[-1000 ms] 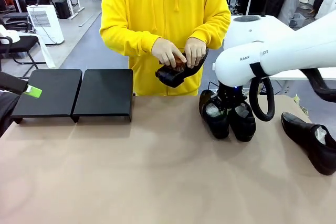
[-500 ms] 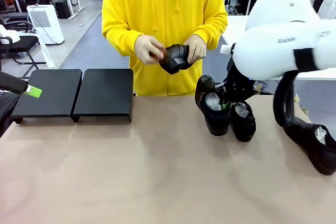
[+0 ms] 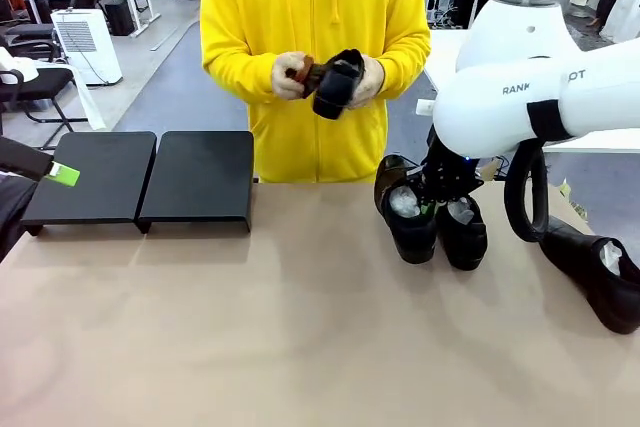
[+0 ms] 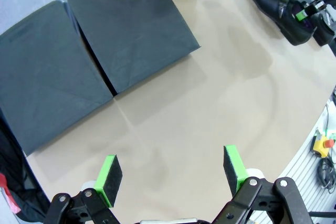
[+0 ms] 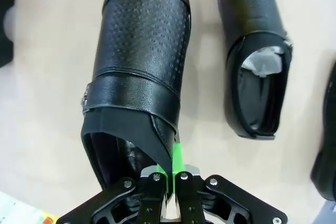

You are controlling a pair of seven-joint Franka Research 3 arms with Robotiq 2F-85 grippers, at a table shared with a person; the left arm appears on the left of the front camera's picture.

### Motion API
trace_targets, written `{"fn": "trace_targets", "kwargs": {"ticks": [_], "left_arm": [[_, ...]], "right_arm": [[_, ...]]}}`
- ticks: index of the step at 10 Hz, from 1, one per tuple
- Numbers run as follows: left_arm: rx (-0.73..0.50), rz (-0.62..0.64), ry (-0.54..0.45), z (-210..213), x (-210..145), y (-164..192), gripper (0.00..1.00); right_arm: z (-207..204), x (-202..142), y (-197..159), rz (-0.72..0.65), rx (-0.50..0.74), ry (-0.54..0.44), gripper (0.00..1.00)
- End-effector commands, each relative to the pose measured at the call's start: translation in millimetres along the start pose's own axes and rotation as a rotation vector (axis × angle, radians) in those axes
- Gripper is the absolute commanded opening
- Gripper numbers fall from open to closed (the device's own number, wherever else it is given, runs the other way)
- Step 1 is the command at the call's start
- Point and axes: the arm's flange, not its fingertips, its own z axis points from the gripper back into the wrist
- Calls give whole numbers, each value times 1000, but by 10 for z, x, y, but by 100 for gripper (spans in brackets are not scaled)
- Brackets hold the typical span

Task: Organize the shoes by placing them on the stand.
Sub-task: Pick up one Shoe and place it in the middle of the table.

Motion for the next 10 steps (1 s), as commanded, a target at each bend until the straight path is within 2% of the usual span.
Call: {"fn": "trace_targets", "kwargs": {"ticks": [1,3,4,5,7,9,10], "left_arm": [[-21,-9,-14,7,-7,11,100],[-21,-9,-14,7,-7,11,100],[-21,-9,-14,7,-7,11,100],[-21,-9,-14,7,-7,11,100],[-21,-9,-14,7,-7,11,100],[-21,-9,-14,7,-7,11,100],[-21,-9,-14,7,-7,11,100]], "right_arm": [[72,-264,301,-16,51,-23,0],[93,-658,642,-6,142,-39,0],[55,-832,793,-19,279,-1,0],[-101,-981,974,6,257,27,0],[-507,-1184,1235,-4,299,105,0],[-691,-1377,1393,31,308,134,0],[-717,-1430,1412,26,297,118,0]]}}
